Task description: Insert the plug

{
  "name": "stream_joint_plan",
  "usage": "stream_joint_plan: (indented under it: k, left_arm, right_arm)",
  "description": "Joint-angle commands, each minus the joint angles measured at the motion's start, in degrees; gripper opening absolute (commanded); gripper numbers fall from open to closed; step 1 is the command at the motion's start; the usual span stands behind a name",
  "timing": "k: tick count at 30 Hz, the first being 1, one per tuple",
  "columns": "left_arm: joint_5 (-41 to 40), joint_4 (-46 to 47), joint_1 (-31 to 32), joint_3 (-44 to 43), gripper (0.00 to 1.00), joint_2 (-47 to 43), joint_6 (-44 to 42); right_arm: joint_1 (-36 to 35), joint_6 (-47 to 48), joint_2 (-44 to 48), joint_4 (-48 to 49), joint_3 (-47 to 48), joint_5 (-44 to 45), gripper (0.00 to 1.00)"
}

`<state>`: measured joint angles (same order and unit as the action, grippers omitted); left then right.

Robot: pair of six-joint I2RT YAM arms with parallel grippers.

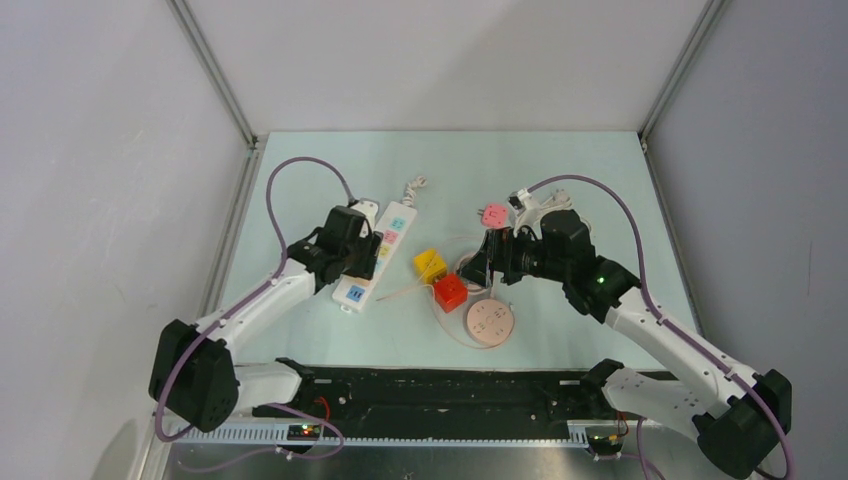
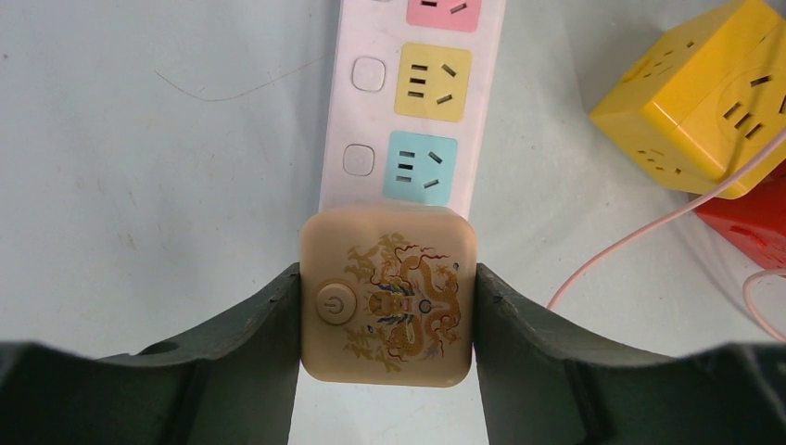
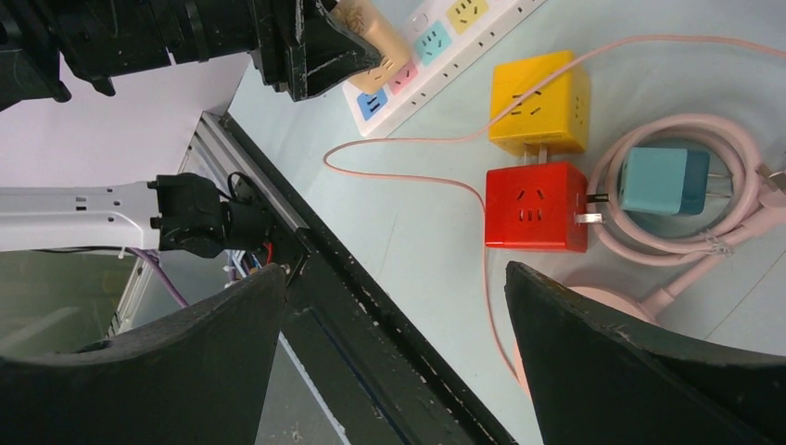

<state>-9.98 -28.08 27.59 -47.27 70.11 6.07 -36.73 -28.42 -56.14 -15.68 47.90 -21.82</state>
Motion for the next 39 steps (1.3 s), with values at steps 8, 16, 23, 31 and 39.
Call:
stream_joint_plan:
  k: [8, 16, 23, 31, 39]
  left_arm:
    - [-0.02, 3.05, 1.29, -0.67, 0.0, 2.46, -0.35]
    - [-0.61, 4.25, 1.92, -0.43, 0.0, 3.43, -0.6]
    - [-1.9, 3.75, 2.45, -0.79, 0.0, -2.23, -0.81]
    - [-1.87, 3.39, 2.46, 0.37, 0.0, -5.73, -2.28]
    - [-1.84, 4.39, 2.46, 2.36, 0.0, -1.88, -3.51]
  right_arm:
    - [-0.07, 0.39, -0.04, 0.65, 1.45, 0.73, 0.92]
    - [-0.09, 0.11, 0.08, 0.1, 1.5, 0.94, 0.91]
    - [-0.14, 0.02, -0.5, 0.39, 1.45, 1.09, 0.91]
    - [-0.47, -0.07, -1.19, 0.63, 1.5, 1.09, 0.91]
    - [-0.57, 0.03, -1.43, 0.46, 1.5, 1.25, 0.91]
